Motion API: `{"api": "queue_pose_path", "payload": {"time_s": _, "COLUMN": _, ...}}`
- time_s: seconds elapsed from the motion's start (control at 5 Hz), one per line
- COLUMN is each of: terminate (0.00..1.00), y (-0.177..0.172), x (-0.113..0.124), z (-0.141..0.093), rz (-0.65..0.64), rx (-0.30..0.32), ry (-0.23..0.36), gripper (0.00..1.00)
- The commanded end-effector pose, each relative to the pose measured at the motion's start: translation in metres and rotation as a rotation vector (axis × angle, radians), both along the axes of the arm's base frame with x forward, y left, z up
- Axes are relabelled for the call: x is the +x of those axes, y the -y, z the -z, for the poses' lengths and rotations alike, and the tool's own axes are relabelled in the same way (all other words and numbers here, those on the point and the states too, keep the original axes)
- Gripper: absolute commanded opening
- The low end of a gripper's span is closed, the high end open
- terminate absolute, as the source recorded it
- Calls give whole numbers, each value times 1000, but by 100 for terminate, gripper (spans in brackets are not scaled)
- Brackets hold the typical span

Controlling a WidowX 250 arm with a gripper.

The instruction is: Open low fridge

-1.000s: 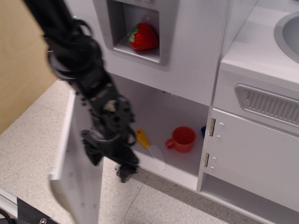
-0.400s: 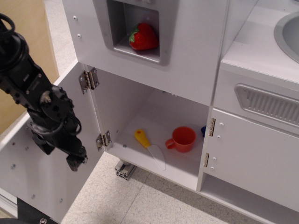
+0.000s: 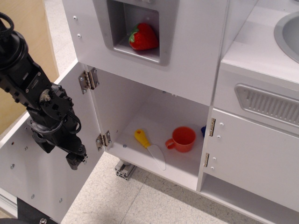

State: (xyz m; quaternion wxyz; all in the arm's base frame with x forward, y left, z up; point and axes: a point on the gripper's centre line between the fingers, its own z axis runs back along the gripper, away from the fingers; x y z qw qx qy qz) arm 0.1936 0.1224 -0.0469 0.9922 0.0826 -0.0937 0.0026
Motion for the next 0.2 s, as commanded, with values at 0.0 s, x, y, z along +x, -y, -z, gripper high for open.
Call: {"api": "queue_pose_path", "payload": {"time_s": 0.0, "terminate": 100, "y": -8, "x": 2, "z": -10, "rz": 0, "rx": 20, "ry": 31, "gripper": 100}}
